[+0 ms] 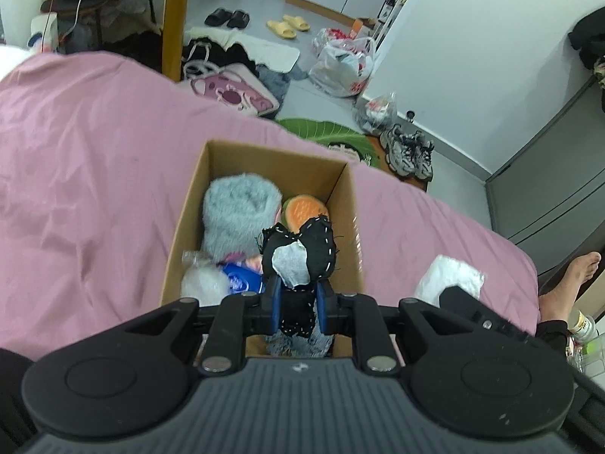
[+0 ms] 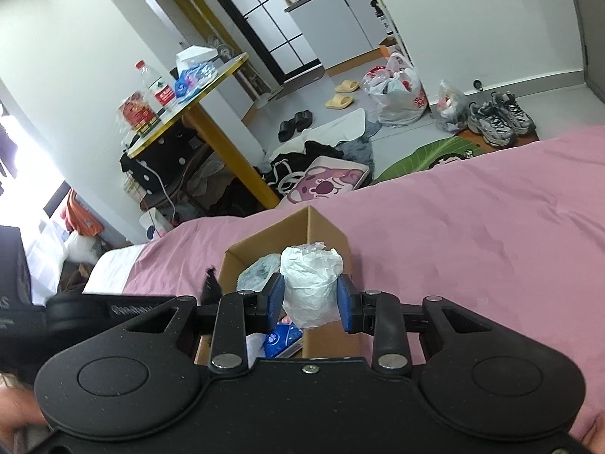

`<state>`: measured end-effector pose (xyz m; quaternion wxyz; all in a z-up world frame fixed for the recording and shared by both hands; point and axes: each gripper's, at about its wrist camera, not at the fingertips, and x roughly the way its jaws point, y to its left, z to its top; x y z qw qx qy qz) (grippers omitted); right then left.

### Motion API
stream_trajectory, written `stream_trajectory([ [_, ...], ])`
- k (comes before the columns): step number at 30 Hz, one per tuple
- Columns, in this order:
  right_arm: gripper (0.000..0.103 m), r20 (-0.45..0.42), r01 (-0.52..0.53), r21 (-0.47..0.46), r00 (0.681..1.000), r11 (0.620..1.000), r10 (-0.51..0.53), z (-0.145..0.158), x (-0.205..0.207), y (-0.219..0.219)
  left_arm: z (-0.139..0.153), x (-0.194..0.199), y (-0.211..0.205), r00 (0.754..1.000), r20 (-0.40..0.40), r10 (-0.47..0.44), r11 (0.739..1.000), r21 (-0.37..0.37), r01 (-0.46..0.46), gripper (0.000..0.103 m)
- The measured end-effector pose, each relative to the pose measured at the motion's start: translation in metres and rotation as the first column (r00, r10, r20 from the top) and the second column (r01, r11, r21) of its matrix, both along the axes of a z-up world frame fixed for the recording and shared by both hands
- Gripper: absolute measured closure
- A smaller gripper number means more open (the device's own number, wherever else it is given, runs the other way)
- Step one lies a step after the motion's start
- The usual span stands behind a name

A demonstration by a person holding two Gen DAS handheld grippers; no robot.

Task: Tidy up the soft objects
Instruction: 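Carry the heart plush and white cloth over the box with both tools, then open both tools to drop the heart plush and white cloth into the box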

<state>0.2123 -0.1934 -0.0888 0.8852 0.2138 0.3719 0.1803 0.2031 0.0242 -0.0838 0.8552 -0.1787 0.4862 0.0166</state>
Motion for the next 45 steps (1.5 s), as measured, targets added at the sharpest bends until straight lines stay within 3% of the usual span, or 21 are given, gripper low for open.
stream_trajectory([
  [7, 0.073, -0.008, -0.022, -0.027, 1.000, 0.999, 0.022, -0.003, 0.004, 0.013, -0.026, 0.002, 0.003, 0.998, -0.063, -0.004, 0.999, -0.043, 0.001, 0.082],
  [10, 0.073, -0.015, -0.027, -0.038, 1.000, 0.999, 0.026, -0.005, 0.007, 0.017, -0.032, 0.003, 0.004, 0.996, -0.084, -0.019, 0.999, -0.045, 0.015, 0.072],
  [12, 0.073, -0.017, -0.033, -0.044, 0.999, 0.999, 0.032, -0.005, 0.009, 0.021, -0.030, 0.002, 0.006, 0.997, -0.074, -0.019, 0.999, -0.049, 0.015, 0.055],
  [14, 0.073, -0.019, -0.035, -0.049, 0.999, 0.998, 0.035, -0.005, 0.013, 0.025, -0.027, -0.001, 0.007, 0.998, -0.053, -0.019, 0.999, -0.049, 0.016, 0.046],
  [23, 0.072, -0.019, -0.066, -0.085, 0.998, 0.994, 0.065, -0.002, 0.025, 0.050, -0.014, 0.000, 0.029, 0.999, -0.023, 0.034, 0.999, -0.031, -0.035, 0.045],
  [29, 0.072, -0.019, -0.079, -0.107, 0.997, 0.991, 0.078, 0.001, 0.032, 0.063, -0.007, -0.004, 0.046, 0.997, -0.013, 0.070, 0.997, -0.008, -0.070, 0.032],
  [32, 0.068, -0.025, -0.087, -0.116, 0.996, 0.989, 0.084, 0.001, 0.033, 0.067, -0.005, -0.005, 0.051, 0.996, -0.013, 0.086, 0.996, 0.005, -0.086, 0.024],
  [34, 0.050, -0.025, -0.066, -0.125, 0.998, 0.990, 0.063, 0.001, 0.032, 0.067, -0.003, -0.007, 0.053, 0.996, -0.012, 0.091, 0.996, 0.015, -0.091, 0.020],
  [45, 0.046, -0.020, -0.029, -0.110, 0.999, 0.994, 0.027, 0.015, 0.012, 0.049, 0.009, -0.019, 0.053, 0.996, -0.008, 0.090, 0.993, 0.079, -0.089, 0.002],
])
